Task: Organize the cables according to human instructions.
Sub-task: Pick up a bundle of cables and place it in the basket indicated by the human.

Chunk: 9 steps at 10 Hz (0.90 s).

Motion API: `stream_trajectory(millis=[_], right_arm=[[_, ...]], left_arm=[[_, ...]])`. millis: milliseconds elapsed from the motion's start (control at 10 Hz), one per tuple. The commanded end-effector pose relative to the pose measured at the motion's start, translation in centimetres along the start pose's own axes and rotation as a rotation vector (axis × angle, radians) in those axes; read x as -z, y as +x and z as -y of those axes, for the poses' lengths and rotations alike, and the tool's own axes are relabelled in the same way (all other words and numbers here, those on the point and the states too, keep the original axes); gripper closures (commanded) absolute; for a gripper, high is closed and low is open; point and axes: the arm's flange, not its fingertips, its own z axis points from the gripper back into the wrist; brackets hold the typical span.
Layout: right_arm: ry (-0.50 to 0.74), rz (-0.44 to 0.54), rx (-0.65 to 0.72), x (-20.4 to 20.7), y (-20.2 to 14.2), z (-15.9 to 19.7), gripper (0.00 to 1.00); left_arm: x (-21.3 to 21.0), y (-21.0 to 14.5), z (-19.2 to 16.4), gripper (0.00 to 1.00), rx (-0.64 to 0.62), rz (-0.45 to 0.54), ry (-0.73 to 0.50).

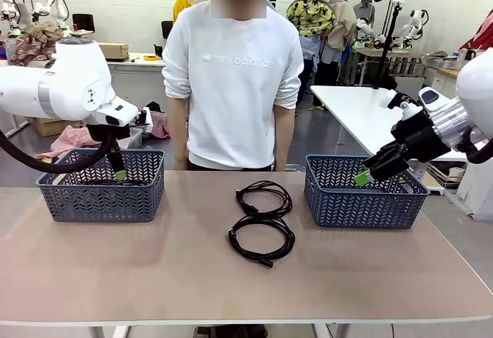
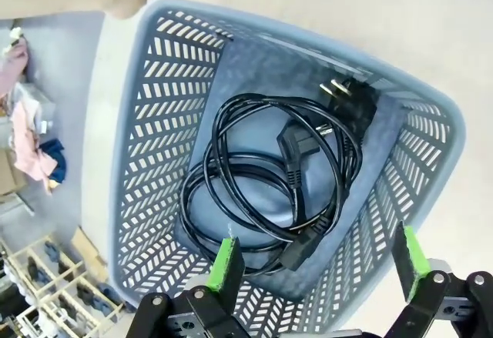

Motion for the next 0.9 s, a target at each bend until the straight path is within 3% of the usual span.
stream_trajectory(millis=[0, 200, 800], right_arm=[[0.018, 0.03, -0.016, 0.0, 0.1, 0.4, 0.0], [0.018, 0.03, -0.016, 0.0, 0.1, 0.4, 0.0], [0.018, 0.03, -0.016, 0.0, 0.1, 0.4, 0.0]], left_arm=[[-0.3, -0.3, -0.1, 0.0, 0.009, -0.011, 0.012], [0.0, 0.0, 0.0, 0.0, 0.0, 0.0, 0.0], [-2.5, 3.8, 10.5, 0.0, 0.017, 0.208, -0.046]])
